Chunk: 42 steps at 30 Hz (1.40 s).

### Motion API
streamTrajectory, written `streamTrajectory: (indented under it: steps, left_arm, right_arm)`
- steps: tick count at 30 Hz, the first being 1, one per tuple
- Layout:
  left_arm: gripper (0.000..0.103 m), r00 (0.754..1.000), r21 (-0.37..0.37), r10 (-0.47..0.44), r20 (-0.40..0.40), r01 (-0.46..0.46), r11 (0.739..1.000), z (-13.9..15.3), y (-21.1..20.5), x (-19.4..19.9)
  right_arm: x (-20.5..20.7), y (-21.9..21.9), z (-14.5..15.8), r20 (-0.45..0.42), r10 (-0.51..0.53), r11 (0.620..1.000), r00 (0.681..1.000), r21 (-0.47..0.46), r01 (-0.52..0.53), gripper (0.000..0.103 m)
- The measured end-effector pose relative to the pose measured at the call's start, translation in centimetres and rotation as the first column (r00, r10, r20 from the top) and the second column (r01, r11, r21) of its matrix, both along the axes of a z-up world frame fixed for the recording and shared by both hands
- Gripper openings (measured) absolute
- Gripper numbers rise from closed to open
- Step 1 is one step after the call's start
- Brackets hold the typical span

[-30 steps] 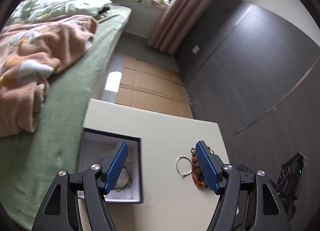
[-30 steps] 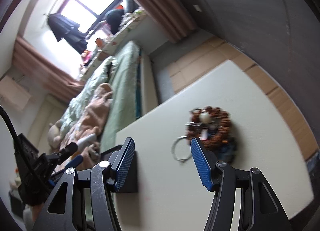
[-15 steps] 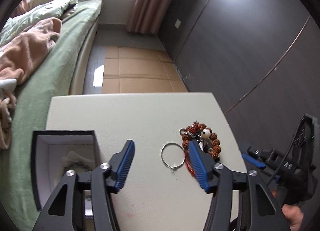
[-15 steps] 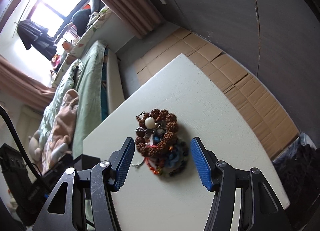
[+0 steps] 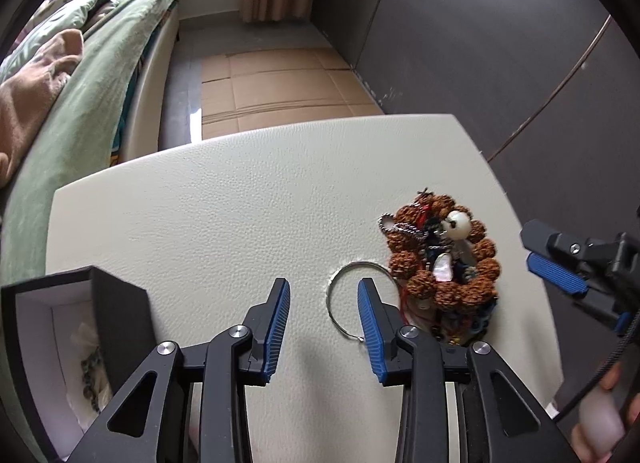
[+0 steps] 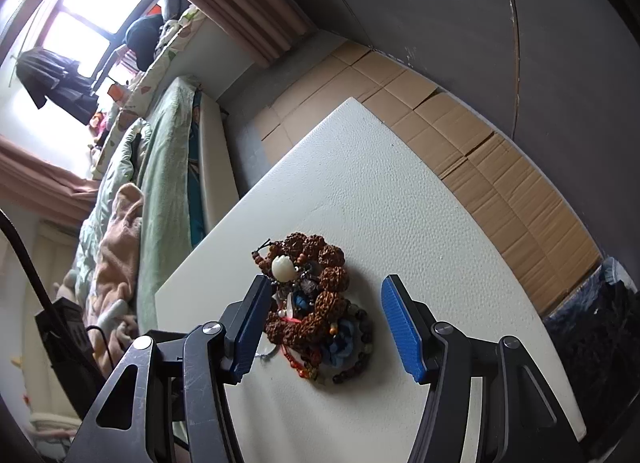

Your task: Organize jewelry

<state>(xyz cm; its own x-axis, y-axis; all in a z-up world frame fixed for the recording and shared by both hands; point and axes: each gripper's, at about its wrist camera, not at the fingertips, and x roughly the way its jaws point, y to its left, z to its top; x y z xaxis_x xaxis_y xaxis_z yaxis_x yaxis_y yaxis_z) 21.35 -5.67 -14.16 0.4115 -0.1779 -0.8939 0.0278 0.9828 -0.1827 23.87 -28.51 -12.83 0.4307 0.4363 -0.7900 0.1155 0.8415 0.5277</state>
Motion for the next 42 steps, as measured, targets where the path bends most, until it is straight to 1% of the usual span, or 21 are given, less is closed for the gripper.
streamTrajectory:
  steps: [4, 7, 8, 9, 10, 11, 13, 15, 16, 18, 21, 24, 27, 29, 32, 37, 39, 40, 41, 42]
  left_arm:
    - [0.032, 0.999, 0.021, -0.012, -0.030, 0.013, 1.000, -1.0, -0.5, 0.8]
    - [0.030, 0.999, 0.065, -0.028, -0.015, 0.029, 0.997, -1.0, -1.0, 0.7]
    - [0.027, 0.999, 0.081, -0.035, -0.011, 0.036, 0.996, -1.0, -1.2, 0.6]
    - [0.022, 0.999, 0.102, -0.042, -0.004, 0.042, 0.994, -1.0, -1.4, 0.5]
    - [0.007, 0.999, 0.114, -0.047, -0.002, 0.046, 0.992, -1.1, -1.5, 0.4]
    - [0.003, 0.999, 0.120, -0.051, -0.001, 0.050, 0.991, -1.2, -1.6, 0.5]
    - [0.000, 0.999, 0.107, -0.053, 0.005, 0.052, 0.993, -1.2, -1.4, 0.4]
    - [0.000, 0.999, 0.086, -0.051, 0.007, 0.050, 0.995, -1.2, -1.0, 0.4]
    - [0.000, 0.999, 0.070, -0.046, 0.012, 0.045, 0.997, -1.1, -0.7, 0.3]
    - [0.000, 0.999, 0.041, -0.041, 0.032, 0.040, 0.998, -0.4, -0.3, 0.2]
    - [0.000, 0.997, 0.007, -0.020, 0.068, 0.020, 1.000, 1.0, 0.5, -0.2]
    - [0.000, 0.996, -0.044, 0.001, 0.094, 0.003, 0.999, 2.2, 1.5, -0.5]
    - [0.000, 0.993, -0.058, 0.020, 0.120, -0.013, 0.998, 3.2, 2.2, -1.0]
    - [0.000, 0.992, -0.063, 0.024, 0.123, -0.017, 0.998, 3.5, 2.5, -1.1]
    - [0.000, 0.996, -0.091, 0.013, 0.089, -0.005, 0.996, 3.0, 2.4, -1.1]
    - [0.000, 1.000, -0.105, -0.002, 0.008, 0.003, 0.994, 1.9, 1.8, -1.3]
    - [0.003, 0.999, -0.112, 0.007, -0.035, -0.011, 0.994, 1.1, 1.6, -1.3]
    - [0.007, 0.999, -0.120, 0.009, -0.041, -0.014, 0.993, 0.9, 1.5, -1.3]
    - [0.015, 0.998, -0.127, 0.013, -0.054, -0.020, 0.992, 0.6, 1.4, -1.3]
    - [0.020, 0.998, -0.129, 0.016, -0.060, -0.024, 0.991, 0.4, 1.3, -1.4]
  right_arm:
    - [0.5, 0.2, -0.5, -0.020, 0.005, 1.000, 1.000, -0.012, -0.006, 0.059]
    - [0.6, 0.6, -0.7, -0.033, 0.016, 1.000, 0.999, -0.017, -0.017, 0.059]
    - [0.6, 0.8, -0.8, -0.036, 0.023, 1.000, 0.999, -0.018, -0.024, 0.059]
    - [0.6, 0.9, -0.8, -0.037, 0.027, 0.999, 0.999, -0.019, -0.028, 0.059]
    - [0.6, 1.1, -0.8, -0.037, 0.032, 0.999, 0.999, -0.022, -0.033, 0.059]
    - [0.6, 1.2, -0.9, -0.037, 0.036, 0.999, 0.999, -0.027, -0.037, 0.059]
    - [0.7, 1.7, -1.1, -0.042, 0.047, 0.998, 0.998, -0.048, -0.049, 0.059]
    - [0.9, 2.2, -1.6, -0.060, 0.062, 0.997, 0.996, -0.048, -0.065, 0.058]
    - [1.0, 2.4, -2.1, -0.076, 0.072, 0.997, 0.994, -0.035, -0.075, 0.053]
    - [1.1, 2.4, -2.7, -0.098, 0.073, 0.997, 0.993, -0.018, -0.075, 0.031]
    - [1.0, 1.9, -2.6, -0.086, 0.050, 0.999, 0.995, -0.008, -0.051, 0.021]
    - [0.6, 1.6, -1.8, -0.048, 0.038, 0.999, 0.998, 0.008, -0.038, 0.021]
    - [0.2, 1.8, -0.7, -0.002, 0.052, 0.999, 0.999, 0.017, -0.051, 0.021]
    - [-0.2, 2.0, -0.1, 0.028, 0.062, 0.998, 0.998, 0.030, -0.062, 0.021]
    - [-0.9, 1.7, 0.9, 0.072, 0.062, 0.995, 0.995, 0.067, -0.067, 0.021]
    - [-1.7, 1.5, 2.4, 0.130, 0.056, 0.993, 0.990, 0.097, -0.068, 0.021]
    - [-2.1, 1.1, 2.9, 0.149, 0.048, 0.991, 0.988, 0.117, -0.065, 0.021]
    - [-2.2, 0.9, 3.1, 0.159, 0.045, 0.990, 0.986, 0.124, -0.065, 0.021]
    - [-2.4, 0.8, 3.4, 0.172, 0.043, 0.989, 0.984, 0.131, -0.066, 0.021]
    - [-2.6, 0.7, 3.8, 0.190, 0.041, 0.988, 0.981, 0.141, -0.068, 0.021]
